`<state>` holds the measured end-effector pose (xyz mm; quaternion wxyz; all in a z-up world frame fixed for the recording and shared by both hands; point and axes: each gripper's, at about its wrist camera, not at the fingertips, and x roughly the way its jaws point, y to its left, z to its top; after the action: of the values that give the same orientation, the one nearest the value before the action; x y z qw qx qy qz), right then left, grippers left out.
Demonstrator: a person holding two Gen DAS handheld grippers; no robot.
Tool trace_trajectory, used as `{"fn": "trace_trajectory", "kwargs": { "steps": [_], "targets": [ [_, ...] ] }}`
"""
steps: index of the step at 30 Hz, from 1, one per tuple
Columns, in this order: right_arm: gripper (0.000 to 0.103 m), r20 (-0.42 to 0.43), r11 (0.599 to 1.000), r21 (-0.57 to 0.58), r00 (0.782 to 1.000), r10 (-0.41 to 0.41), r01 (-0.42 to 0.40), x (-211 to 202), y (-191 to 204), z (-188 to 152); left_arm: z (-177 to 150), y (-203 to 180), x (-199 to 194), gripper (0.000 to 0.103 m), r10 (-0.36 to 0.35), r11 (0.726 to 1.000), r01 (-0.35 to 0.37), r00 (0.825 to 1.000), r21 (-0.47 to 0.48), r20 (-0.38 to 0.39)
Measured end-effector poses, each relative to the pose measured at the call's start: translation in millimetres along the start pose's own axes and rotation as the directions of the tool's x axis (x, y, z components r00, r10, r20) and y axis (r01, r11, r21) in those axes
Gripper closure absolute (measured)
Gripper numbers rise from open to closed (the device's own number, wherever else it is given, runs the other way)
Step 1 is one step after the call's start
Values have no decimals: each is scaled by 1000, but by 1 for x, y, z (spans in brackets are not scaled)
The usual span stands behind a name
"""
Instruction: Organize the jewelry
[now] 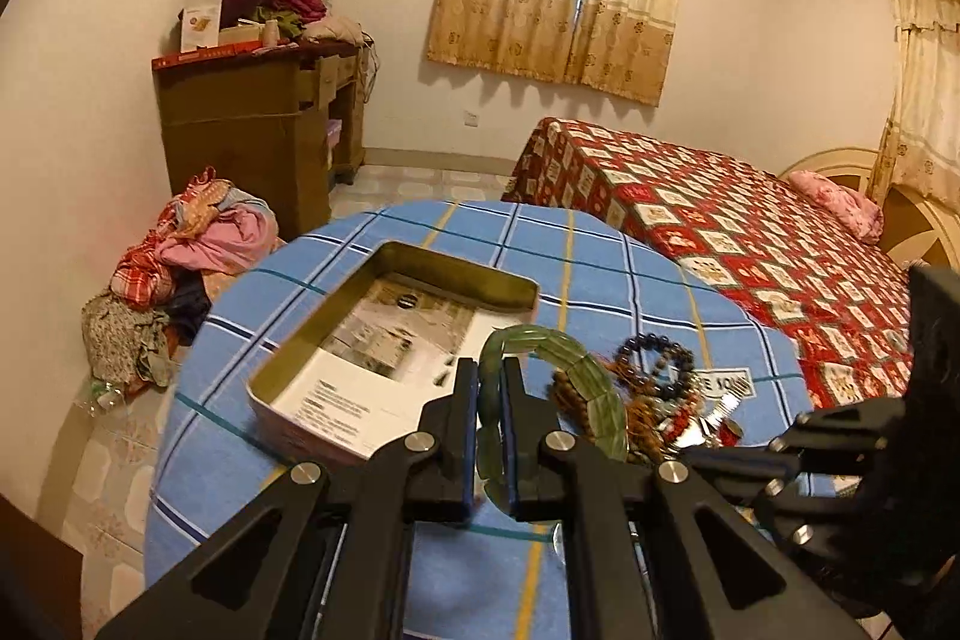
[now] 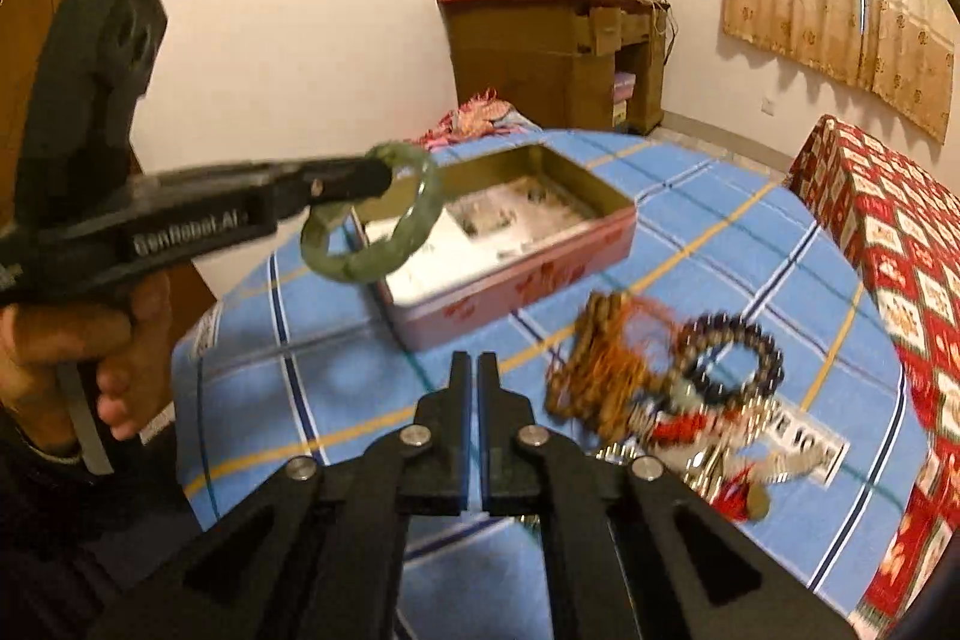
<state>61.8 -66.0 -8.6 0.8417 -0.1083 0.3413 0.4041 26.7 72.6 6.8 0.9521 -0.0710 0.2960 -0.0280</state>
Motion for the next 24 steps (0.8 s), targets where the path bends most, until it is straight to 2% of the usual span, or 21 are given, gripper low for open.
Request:
{"fn": "trace_trajectory", "kwargs": {
  "steps": [2,4,6,7,8,9,10,11,16,18,19,21,24],
  "targets": [
    [100,-32,999,-2,999,43,-44,9,-2,4,3,5,1,97,10,1000,-10,1000,-5,3],
    [98,-45,999,-14,999,29,-30,13,-1,2,3,9,1,97,15,1000,-15,1000,-11,7],
    [92,-84,999,-32,996,37,-40,20,2,-7,0,11,2,97,15,1000,-15,1000,-16,4],
    [80,-100,998,-50,995,18,-24,26,5,-12,-2,12,2,97,14,1000,-14,1000,-19,-1],
    [59,-111,998,-68,994,6,-14,30,8,-16,-4,12,4,97,12,1000,-12,1000,-22,-7],
    [46,-115,997,-80,993,6,-15,34,11,-20,-6,12,6,97,10,1000,-10,1000,-25,-13],
    [25,-118,996,-92,993,9,-20,38,14,-24,-9,12,7,97,8,1000,-8,1000,-27,-19],
    [19,-127,994,-108,992,9,-23,42,17,-29,-11,11,8,97,5,1000,-6,1000,-27,-25],
    [20,-191,990,-144,981,-16,-12,65,18,-38,-15,8,10,97,0,1000,-1,999,-23,-36],
    [28,-231,990,-129,973,21,-52,71,15,-41,-17,8,10,97,0,1000,0,999,-21,-38],
    [36,-233,990,-128,972,24,-55,70,14,-41,-17,8,11,97,0,1000,-1,999,-21,-40],
    [36,-239,990,-126,971,27,-59,70,14,-39,-17,9,12,97,1,1000,-2,999,-22,-42],
    [37,-197,990,-135,980,23,-50,61,16,-38,-15,9,11,97,4,1000,-5,999,-14,-37]
  ]
}}
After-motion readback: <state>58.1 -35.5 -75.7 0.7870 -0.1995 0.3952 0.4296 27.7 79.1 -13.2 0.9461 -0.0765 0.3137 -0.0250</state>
